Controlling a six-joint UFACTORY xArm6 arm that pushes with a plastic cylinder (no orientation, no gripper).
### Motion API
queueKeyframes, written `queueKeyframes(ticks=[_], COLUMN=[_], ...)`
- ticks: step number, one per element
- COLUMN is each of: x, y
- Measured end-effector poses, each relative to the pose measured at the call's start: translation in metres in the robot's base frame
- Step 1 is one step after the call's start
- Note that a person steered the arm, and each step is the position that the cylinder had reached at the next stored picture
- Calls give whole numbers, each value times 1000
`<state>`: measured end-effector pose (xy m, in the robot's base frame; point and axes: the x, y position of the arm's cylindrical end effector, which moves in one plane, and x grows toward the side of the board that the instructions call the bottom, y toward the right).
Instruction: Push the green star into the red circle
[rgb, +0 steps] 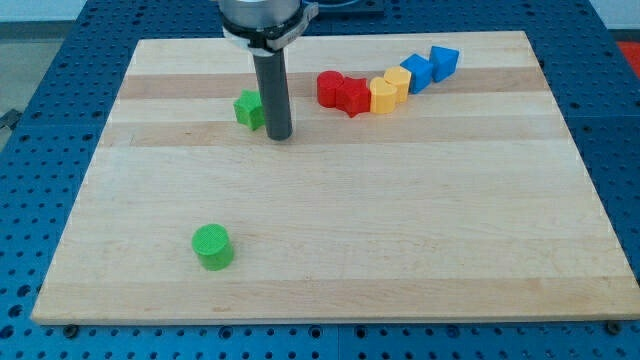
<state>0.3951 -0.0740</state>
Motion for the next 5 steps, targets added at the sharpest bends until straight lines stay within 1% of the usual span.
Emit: queueKeyframes(ticks=[1,2,3,4,5], x=[2,-18,-52,-75,-70], y=[-28,-35,-35,-31,-32])
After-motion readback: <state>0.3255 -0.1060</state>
